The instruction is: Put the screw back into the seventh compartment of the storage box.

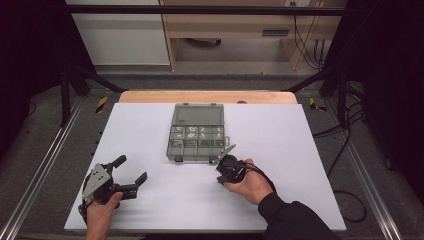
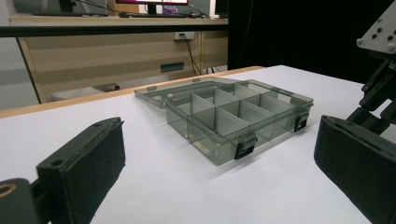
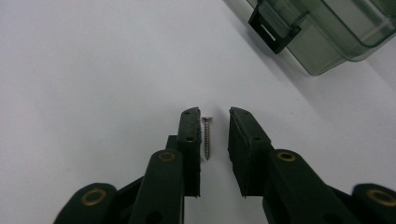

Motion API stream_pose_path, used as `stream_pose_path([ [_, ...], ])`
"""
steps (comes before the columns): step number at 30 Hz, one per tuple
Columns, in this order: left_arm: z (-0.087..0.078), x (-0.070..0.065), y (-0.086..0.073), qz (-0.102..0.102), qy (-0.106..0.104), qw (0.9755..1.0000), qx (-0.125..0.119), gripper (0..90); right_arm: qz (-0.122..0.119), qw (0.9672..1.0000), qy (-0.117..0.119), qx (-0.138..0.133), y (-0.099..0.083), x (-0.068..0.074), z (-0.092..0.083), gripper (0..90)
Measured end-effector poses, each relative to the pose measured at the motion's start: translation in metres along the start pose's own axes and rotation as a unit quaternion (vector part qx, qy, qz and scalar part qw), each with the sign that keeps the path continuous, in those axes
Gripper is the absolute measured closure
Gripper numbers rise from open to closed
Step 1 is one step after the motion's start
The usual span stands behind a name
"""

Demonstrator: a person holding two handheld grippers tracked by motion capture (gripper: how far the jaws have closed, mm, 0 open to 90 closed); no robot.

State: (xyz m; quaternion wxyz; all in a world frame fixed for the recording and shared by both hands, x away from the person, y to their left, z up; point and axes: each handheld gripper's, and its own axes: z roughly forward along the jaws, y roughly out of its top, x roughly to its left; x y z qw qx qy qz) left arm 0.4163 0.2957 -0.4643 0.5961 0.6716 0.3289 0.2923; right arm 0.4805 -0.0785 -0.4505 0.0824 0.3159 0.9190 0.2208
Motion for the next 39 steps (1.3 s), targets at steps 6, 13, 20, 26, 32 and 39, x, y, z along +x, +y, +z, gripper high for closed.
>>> stream_pose_path([
  [6,0.0,0.0,0.0,0.0,-0.002,1.0,0.001,1.8,-0.001,1.0,0.002,0.004,0.001,-0.001,0.003,79.8],
  [13,0.001,0.0,0.0,-0.001,-0.004,1.0,0.002,1.8,-0.004,0.9999,0.005,0.009,0.002,0.0,0.005,84.9],
  [20,0.001,0.0,0.0,0.001,-0.005,1.0,0.002,1.8,-0.005,0.9999,0.006,0.011,0.003,-0.001,0.006,88.0],
  [26,0.001,0.0,0.0,0.0,-0.005,1.0,0.002,1.8,-0.009,0.9999,0.007,0.008,0.003,-0.002,0.004,88.1],
  [32,0.001,-0.001,0.0,0.0,-0.005,1.0,0.002,1.8,-0.006,0.9999,0.009,0.004,0.003,-0.002,0.002,88.1],
  [39,0.001,-0.001,0.0,0.0,-0.007,1.0,0.001,1.7,-0.009,0.9999,0.008,-0.004,0.005,-0.003,-0.006,88.1],
])
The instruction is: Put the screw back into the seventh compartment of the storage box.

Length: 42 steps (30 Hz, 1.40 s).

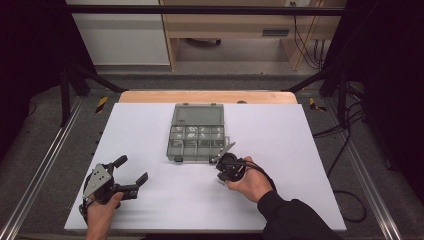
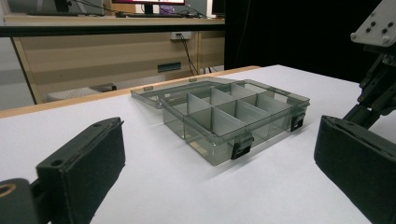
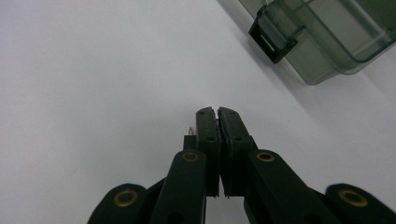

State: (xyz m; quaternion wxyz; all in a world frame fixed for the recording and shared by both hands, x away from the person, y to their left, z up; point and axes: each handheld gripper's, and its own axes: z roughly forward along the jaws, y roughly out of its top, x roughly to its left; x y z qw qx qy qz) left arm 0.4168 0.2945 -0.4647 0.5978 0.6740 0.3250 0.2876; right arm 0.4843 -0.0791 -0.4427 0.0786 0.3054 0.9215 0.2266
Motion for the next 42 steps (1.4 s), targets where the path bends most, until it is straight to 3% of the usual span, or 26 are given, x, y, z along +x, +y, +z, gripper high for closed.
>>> stream_pose_path([
  [10,-0.001,0.001,0.001,-0.013,-0.009,0.9998,-0.014,1.7,-0.002,0.9998,-0.005,-0.022,0.012,-0.002,-0.018,88.1],
  [18,-0.003,0.0,0.003,-0.007,-0.011,0.9994,-0.031,1.7,0.002,0.9993,-0.01,-0.036,0.02,-0.005,-0.025,88.0],
  [29,-0.002,-0.002,0.004,-0.004,-0.018,0.9994,-0.031,1.7,-0.003,0.999,-0.013,-0.043,0.035,-0.007,-0.028,88.0],
  [42,-0.002,-0.001,0.004,-0.007,-0.018,0.9994,-0.03,1.7,-0.014,0.9977,-0.024,-0.061,0.067,-0.007,-0.035,88.0],
])
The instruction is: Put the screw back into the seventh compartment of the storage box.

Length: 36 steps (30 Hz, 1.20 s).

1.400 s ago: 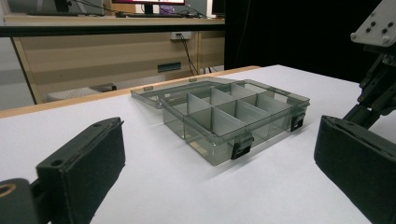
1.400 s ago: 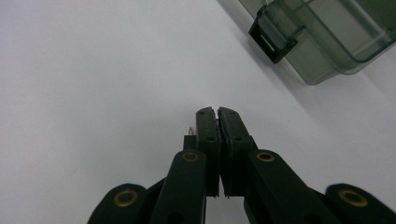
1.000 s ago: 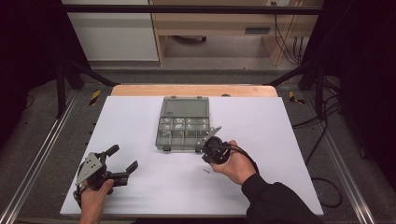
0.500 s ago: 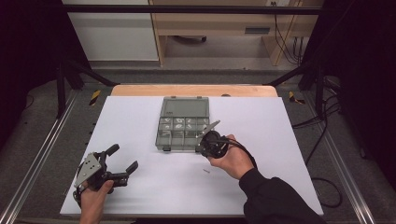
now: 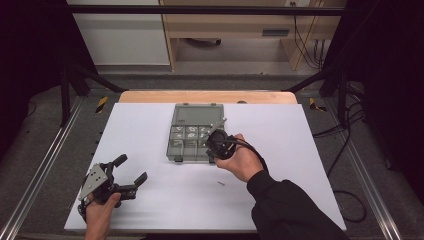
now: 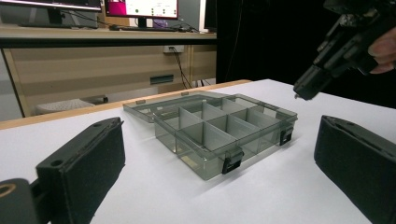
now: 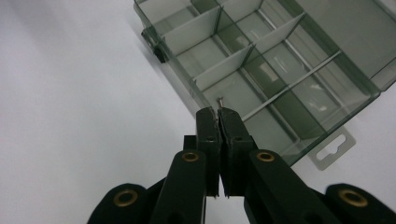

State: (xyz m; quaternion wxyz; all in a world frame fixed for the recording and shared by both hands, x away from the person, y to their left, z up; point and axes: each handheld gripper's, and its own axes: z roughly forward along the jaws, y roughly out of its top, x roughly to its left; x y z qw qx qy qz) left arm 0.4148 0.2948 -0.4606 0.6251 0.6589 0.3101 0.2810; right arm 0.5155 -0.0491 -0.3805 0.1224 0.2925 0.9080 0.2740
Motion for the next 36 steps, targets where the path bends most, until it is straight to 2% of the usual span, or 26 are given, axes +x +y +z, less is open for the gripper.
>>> stream_pose_path([
  [6,0.0,0.001,0.0,-0.001,0.002,1.0,0.001,1.7,0.01,0.9998,-0.002,-0.02,0.011,-0.008,-0.007,88.0],
  [17,0.0,0.001,-0.001,-0.002,0.003,1.0,0.003,1.8,0.015,0.9996,-0.007,-0.022,0.016,-0.017,-0.009,88.0],
  [19,0.0,0.001,-0.001,-0.001,0.004,1.0,0.002,1.8,0.025,0.9993,0.002,-0.027,0.016,-0.02,-0.007,88.0],
  [24,0.0,0.001,-0.001,-0.003,0.003,1.0,0.002,1.8,0.025,0.9994,0.001,-0.023,0.019,-0.018,0.0,88.0],
  [28,0.0,0.001,-0.001,-0.003,0.003,1.0,0.002,1.8,0.012,0.9999,-0.005,-0.011,0.02,-0.017,0.006,88.0],
  [36,0.0,0.001,-0.001,-0.003,0.003,1.0,0.002,1.8,0.015,0.9999,-0.006,0.003,0.021,-0.019,0.016,88.0],
])
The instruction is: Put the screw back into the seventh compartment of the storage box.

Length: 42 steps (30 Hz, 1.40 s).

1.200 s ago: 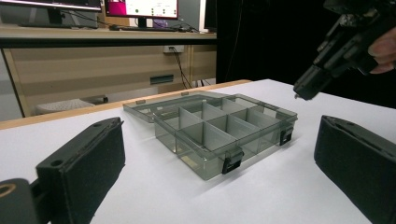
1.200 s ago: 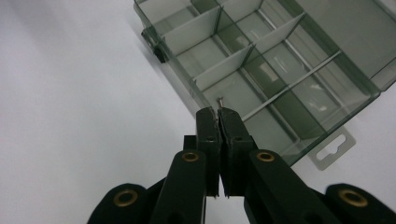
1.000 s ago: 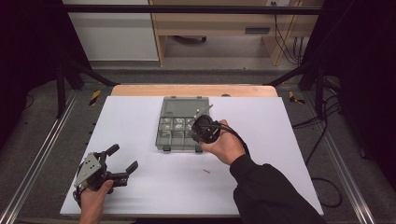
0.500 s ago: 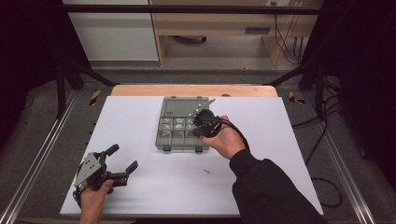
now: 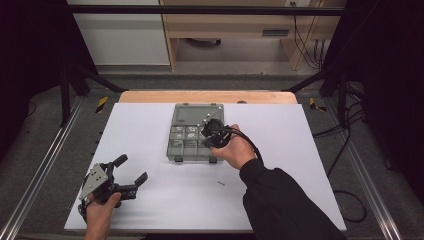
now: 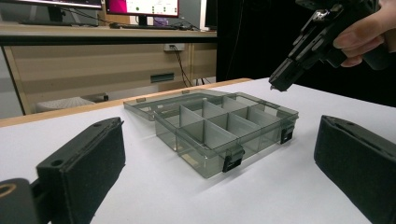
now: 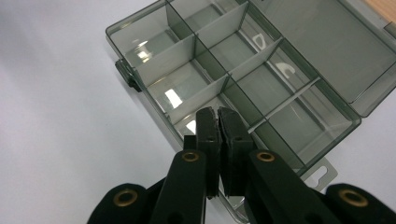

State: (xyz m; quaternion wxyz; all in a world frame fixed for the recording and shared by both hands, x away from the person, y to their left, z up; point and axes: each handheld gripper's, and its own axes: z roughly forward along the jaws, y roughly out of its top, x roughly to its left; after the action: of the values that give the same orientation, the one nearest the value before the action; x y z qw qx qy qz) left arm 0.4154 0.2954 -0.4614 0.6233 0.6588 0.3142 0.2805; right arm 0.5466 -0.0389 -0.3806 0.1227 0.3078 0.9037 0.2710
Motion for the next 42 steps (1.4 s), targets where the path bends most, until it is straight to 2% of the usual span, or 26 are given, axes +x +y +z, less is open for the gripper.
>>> stream_pose_path([
  [4,0.0,0.0,0.0,0.0,0.0,1.0,0.0,1.8,0.003,1.0,0.006,0.002,0.001,0.001,0.006,88.0],
  [9,0.0,0.0,0.0,0.0,0.0,1.0,-0.001,1.8,-0.007,0.9999,0.004,0.013,0.002,0.003,0.011,88.0],
  [11,0.0,0.0,0.0,0.0,0.0,1.0,-0.001,1.8,-0.002,0.9998,0.011,0.014,0.002,0.004,0.013,88.0],
  [17,0.0,0.0,0.0,-0.001,0.001,1.0,-0.001,1.8,0.002,0.9998,0.007,0.02,0.0,0.002,0.018,88.0],
  [25,0.0,0.0,0.0,0.0,-0.001,1.0,0.0,1.8,-0.007,0.9996,0.002,0.027,-0.001,0.005,0.022,87.9],
  [31,0.0,0.0,0.0,0.0,-0.001,1.0,0.0,1.8,-0.003,0.9995,-0.001,0.031,0.0,0.004,0.029,87.9],
  [34,0.0,-0.001,0.0,0.0,-0.002,1.0,0.001,1.9,0.009,0.9993,-0.003,0.037,0.0,0.003,0.033,87.7],
  [37,0.001,-0.001,0.0,0.0,-0.003,1.0,0.001,2.2,0.018,0.9991,0.005,0.038,0.0,0.001,0.038,83.2],
  [38,0.0,-0.001,0.0,0.001,-0.003,1.0,0.001,2.2,0.01,0.9994,0.005,0.032,0.001,-0.001,0.038,80.4],
  [39,0.0,-0.001,0.0,0.001,-0.004,1.0,0.001,2.2,0.015,0.9995,0.004,0.029,0.001,-0.001,0.037,79.9],
  [42,0.001,-0.001,0.0,0.001,-0.005,1.0,0.001,2.2,0.008,0.9999,0.006,0.013,0.002,-0.001,0.03,76.6],
])
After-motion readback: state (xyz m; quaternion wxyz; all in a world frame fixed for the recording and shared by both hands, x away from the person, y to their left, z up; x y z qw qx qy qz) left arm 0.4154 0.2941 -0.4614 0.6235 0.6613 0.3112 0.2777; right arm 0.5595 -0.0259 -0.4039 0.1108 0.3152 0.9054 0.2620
